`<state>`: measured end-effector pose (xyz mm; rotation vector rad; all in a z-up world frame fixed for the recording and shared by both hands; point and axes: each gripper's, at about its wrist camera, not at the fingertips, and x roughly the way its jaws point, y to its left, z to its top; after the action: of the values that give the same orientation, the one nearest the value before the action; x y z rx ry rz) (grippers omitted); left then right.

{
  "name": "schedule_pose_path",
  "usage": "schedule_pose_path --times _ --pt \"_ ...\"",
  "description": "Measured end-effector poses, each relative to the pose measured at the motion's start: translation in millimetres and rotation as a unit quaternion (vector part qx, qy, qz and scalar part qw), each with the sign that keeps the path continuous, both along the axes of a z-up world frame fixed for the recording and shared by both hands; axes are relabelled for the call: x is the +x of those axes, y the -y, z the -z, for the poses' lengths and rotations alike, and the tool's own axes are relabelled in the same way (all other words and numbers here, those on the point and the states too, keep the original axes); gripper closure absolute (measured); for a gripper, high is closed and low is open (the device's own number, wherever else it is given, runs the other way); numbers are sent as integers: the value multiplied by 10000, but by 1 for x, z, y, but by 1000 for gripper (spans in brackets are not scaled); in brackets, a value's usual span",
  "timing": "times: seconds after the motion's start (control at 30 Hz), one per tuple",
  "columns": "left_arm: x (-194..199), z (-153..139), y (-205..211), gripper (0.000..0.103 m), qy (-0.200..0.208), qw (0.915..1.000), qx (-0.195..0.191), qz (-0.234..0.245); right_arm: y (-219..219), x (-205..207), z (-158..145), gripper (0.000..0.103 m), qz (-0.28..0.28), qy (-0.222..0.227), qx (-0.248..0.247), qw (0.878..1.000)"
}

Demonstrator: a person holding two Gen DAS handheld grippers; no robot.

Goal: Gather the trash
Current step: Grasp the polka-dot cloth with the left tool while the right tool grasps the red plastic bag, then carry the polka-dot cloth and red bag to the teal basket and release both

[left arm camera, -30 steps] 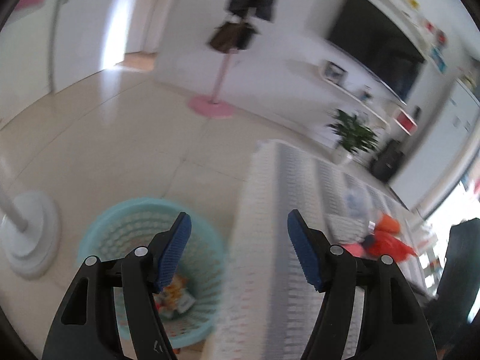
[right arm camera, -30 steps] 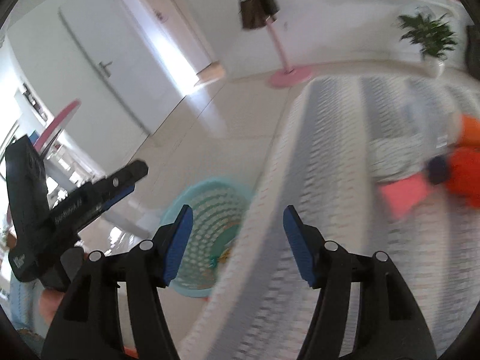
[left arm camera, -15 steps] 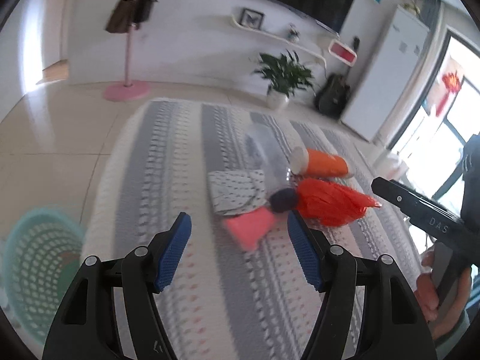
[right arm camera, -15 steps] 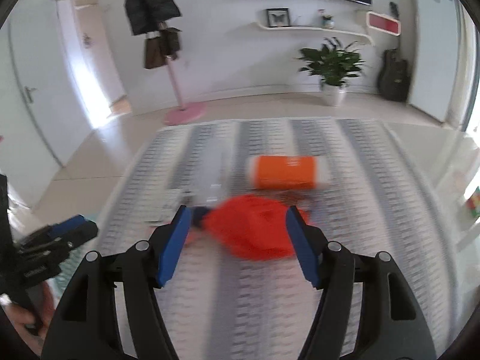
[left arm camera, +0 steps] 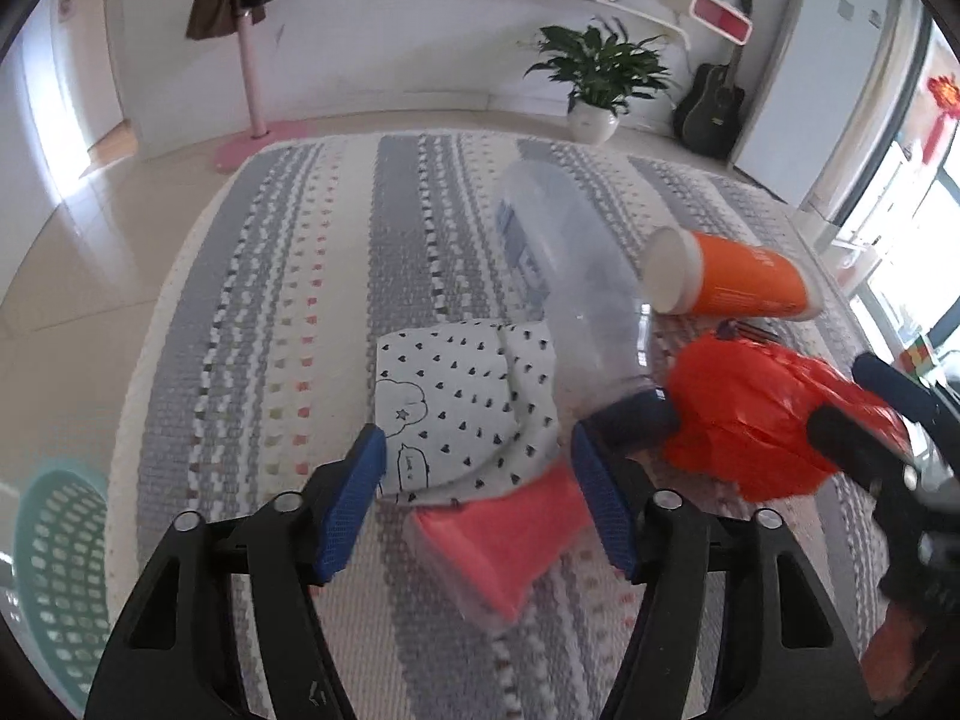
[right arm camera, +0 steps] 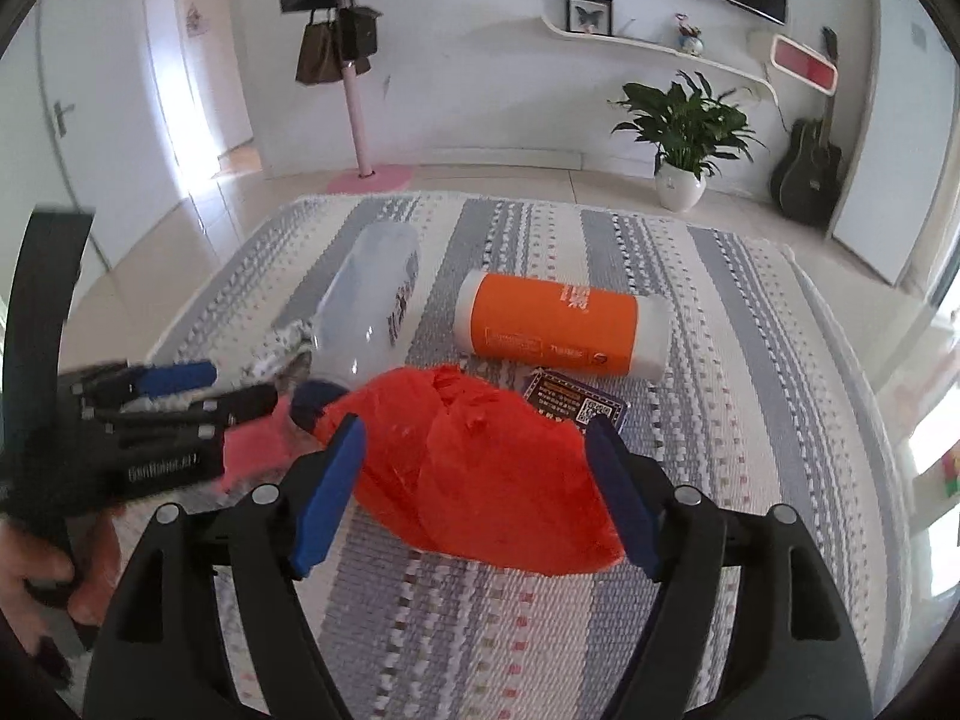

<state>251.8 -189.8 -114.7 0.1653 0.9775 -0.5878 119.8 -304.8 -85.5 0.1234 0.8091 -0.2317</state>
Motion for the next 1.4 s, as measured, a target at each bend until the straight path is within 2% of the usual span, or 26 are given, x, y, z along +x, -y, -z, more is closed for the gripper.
schedule_pose_path --times 0.13,0.2,0.27,0.3,0.43,0.53,0.63,0.83,1.0,1.27,1.4 --pt "6 6 3 59 -54 10000 55 43 -4 7 11 32 -94 -140 -197 9997" --pt "5 6 3 84 -41 10000 9 90 -5 9 15 32 -137 -182 -221 9995" --pt "3 4 1 89 -25 10000 -4 67 -7 11 19 32 -138 -268 -235 9993" --pt "3 3 -1 95 11 10000 -21 47 -7 12 23 32 -206 -336 -151 9991" --pt "-3 -9 -15 97 182 9995 -255 53 -8 12 31 54 -277 -442 -40 9986" --pt "-8 -22 -31 97 327 9981 -525 23 -8 9 26 67 -281 -330 45 9991" --pt "-14 -35 -46 97 405 9964 -747 42 -10 2 17 72 -269 -154 5 9995" --pt "-28 -61 -76 97 602 9933 -982 -67 -22 -12 -13 74 -277 282 17 9992" --pt "-42 -91 -115 97 789 9894 -1180 -307 -52 -20 -49 74 -518 642 70 9966" --pt "-56 -133 -215 97 1102 9783 -1431 -1015 -144 -4 -96 74 -1225 994 244 9872" --pt "-56 -136 -273 97 1122 9708 -1522 -1474 -192 9 -103 74 -1554 1001 346 9822"
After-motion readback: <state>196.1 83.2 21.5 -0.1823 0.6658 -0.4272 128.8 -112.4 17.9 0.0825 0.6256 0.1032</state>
